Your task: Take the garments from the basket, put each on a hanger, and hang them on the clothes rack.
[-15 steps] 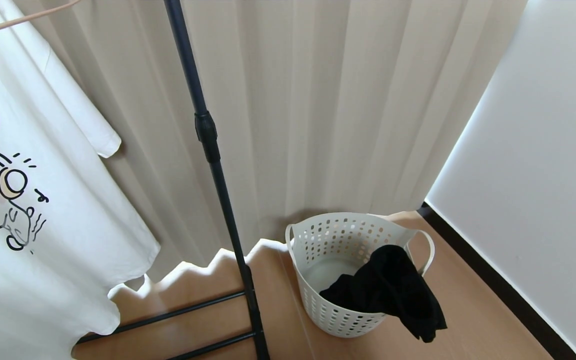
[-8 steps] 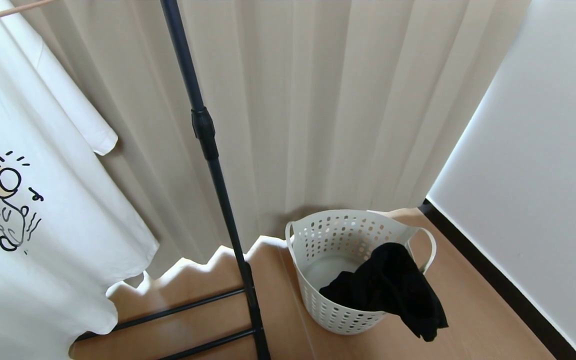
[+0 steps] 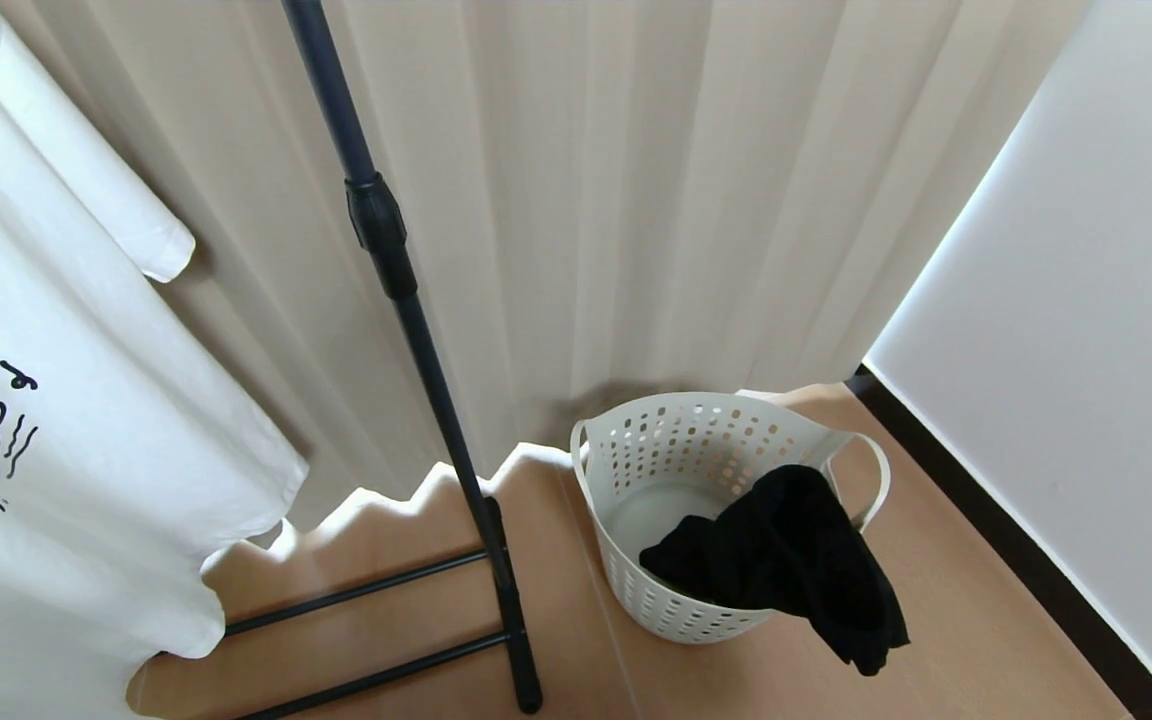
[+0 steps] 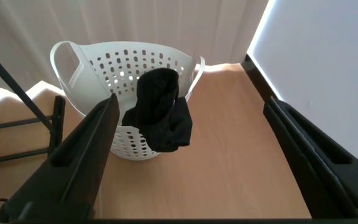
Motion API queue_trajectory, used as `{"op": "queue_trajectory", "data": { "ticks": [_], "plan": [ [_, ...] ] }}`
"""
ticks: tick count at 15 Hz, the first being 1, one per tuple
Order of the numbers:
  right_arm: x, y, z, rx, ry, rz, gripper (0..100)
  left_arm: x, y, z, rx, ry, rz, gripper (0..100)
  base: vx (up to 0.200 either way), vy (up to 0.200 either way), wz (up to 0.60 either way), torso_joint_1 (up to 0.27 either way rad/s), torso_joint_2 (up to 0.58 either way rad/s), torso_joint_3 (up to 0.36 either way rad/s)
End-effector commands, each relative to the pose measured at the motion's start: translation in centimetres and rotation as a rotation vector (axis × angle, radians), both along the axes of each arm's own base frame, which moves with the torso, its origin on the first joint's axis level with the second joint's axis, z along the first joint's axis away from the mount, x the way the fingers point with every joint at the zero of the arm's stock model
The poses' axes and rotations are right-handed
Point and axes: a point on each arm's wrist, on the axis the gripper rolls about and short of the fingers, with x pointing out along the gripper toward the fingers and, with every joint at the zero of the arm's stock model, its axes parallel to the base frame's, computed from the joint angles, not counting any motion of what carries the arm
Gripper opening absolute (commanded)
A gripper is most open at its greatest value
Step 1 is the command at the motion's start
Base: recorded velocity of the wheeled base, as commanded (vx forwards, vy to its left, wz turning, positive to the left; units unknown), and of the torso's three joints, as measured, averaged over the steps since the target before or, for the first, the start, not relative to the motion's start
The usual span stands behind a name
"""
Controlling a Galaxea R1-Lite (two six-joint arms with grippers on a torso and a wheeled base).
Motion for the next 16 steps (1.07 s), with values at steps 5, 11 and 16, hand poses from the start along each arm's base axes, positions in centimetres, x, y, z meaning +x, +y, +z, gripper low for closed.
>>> {"op": "queue_trajectory", "data": {
  "ticks": [5,11,16],
  "plan": [
    [0.0,0.0,0.0,0.0,-0.001,0.0,100,0.0,0.0,0.0,-0.002,0.0,-0.001,100,0.0,0.0,0.0,0.003,0.0,-0.023],
    [0.0,0.0,0.0,0.0,-0.001,-0.001,100,0.0,0.0,0.0,-0.002,-0.001,0.0,100,0.0,0.0,0.0,0.0,0.0,-0.032],
    [1.4,0.0,0.3,-0.164,0.239,0.038,100,0.0,0.0,0.0,-0.003,-0.001,0.002,100,0.0,0.0,0.0,0.0,0.0,0.0]
  ]
}}
